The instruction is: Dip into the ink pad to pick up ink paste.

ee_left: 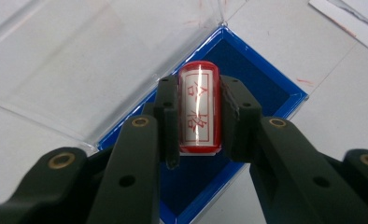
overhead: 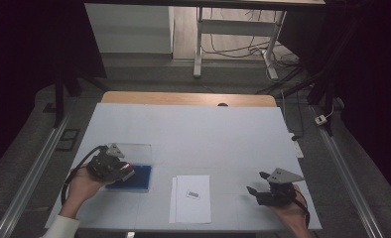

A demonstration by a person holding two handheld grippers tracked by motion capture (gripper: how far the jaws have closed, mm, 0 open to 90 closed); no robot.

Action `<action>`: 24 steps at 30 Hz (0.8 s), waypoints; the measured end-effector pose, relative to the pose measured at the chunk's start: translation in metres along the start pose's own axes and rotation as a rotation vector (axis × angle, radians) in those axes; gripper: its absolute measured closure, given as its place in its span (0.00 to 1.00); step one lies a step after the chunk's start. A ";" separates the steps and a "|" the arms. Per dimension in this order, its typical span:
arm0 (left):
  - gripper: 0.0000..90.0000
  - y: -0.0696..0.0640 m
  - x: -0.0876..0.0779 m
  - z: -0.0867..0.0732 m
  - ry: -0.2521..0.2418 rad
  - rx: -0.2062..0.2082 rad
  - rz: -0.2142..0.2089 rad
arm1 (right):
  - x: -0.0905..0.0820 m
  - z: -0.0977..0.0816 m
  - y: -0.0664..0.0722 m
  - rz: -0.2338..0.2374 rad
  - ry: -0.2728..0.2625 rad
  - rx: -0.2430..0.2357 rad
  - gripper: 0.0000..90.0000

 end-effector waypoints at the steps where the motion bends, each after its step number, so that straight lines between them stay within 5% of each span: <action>1: 0.78 0.000 0.001 0.000 0.004 0.001 -0.001 | 0.000 0.000 0.000 0.000 0.001 -0.002 0.29; 24: 0.79 0.000 0.006 -0.002 0.017 -0.011 -0.009 | 0.000 0.000 0.001 0.007 0.002 -0.002 0.29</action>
Point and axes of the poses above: each handheld gripper's, and its own axes: x roughly forward along the jaws, z roughly out of its top, y roughly to its left, the point moved 6 cm from there along x, roughly forward along the jaws, and after that the axes turned 3 degrees about -y, right-handed, at the moved point
